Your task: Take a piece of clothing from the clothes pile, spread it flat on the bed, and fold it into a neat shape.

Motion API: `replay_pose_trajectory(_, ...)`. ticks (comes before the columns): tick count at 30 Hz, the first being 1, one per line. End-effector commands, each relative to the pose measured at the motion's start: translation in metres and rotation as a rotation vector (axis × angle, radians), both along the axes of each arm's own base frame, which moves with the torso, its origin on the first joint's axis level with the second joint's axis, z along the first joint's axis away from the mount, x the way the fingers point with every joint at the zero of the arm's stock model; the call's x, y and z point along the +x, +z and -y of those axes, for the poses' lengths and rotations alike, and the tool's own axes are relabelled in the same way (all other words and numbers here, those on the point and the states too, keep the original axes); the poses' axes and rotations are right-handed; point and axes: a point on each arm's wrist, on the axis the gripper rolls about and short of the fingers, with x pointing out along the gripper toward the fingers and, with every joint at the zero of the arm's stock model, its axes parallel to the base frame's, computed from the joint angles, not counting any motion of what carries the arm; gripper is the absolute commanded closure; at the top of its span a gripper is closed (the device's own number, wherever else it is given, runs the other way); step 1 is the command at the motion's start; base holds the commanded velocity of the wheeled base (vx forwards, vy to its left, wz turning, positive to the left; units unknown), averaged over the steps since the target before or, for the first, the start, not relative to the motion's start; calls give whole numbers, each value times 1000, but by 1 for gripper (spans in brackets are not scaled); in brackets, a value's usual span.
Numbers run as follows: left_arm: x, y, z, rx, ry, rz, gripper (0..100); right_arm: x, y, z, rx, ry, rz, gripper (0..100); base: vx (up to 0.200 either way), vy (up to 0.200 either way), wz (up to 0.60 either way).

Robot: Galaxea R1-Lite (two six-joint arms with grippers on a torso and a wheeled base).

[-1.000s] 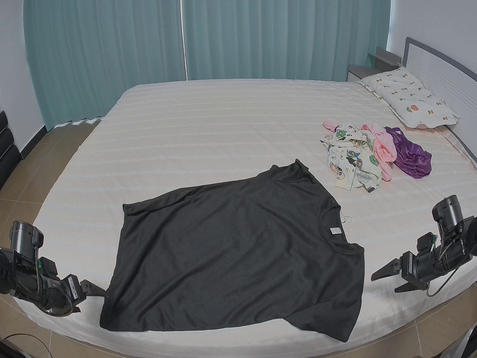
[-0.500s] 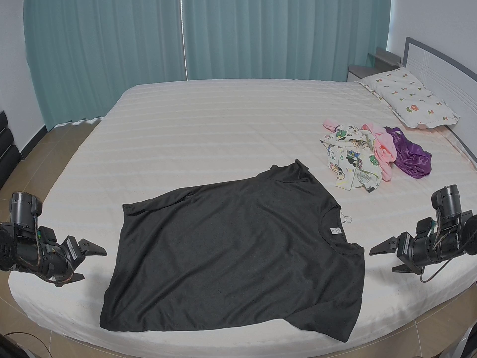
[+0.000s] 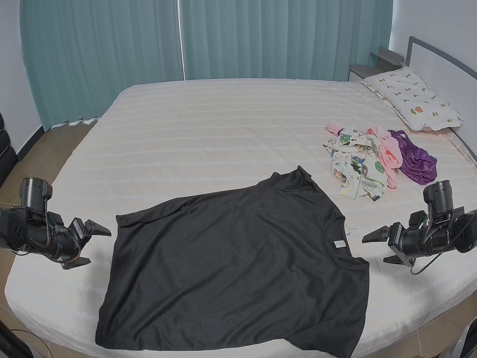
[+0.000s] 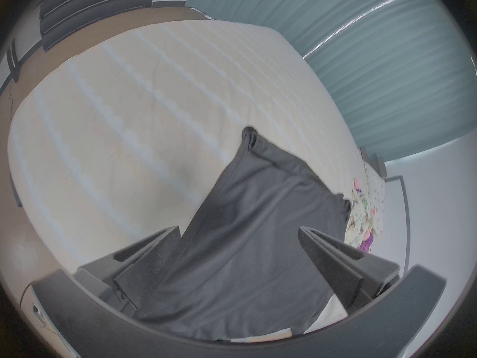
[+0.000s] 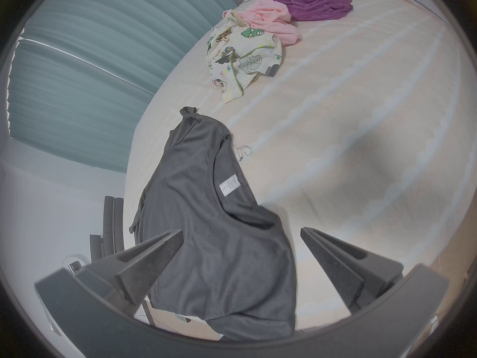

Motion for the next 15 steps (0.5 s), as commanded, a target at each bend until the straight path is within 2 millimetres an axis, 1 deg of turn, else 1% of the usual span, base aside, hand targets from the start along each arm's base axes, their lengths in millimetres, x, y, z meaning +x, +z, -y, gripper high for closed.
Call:
replay_pose_trajectory(1,33,-4,-3,-27,38,-13,0,7,-8,-3,1,9,-21,0,0,0,0)
replay_pose_trajectory(6,60,-6,-6,-44,55,-2,0,8,-8,-3,1,9,-19,0,0,0,0)
replay_pose_trajectory(8,63,-6,-5,-45,54,-3,0,8,-8,-3,1,9,-19,0,0,0,0)
replay_pose_trajectory(9,79,-12,-3,-60,58,-10,0,8,-7,-3,2,8,-16,0,0,0,0)
replay_pose_trajectory(12,98,-22,2,-44,71,-26,0,8,-7,-3,2,6,-17,0,0,0,0)
replay_pose_trajectory(13,99,-22,2,-43,72,-26,0,8,-7,-3,2,6,-17,0,0,0,0)
replay_pose_trajectory(14,110,-29,6,-20,86,-36,0,8,-7,-3,2,6,-17,0,0,0,0)
replay_pose_trajectory(15,110,-31,6,-17,87,-39,0,8,-7,-3,2,6,-17,0,0,0,0)
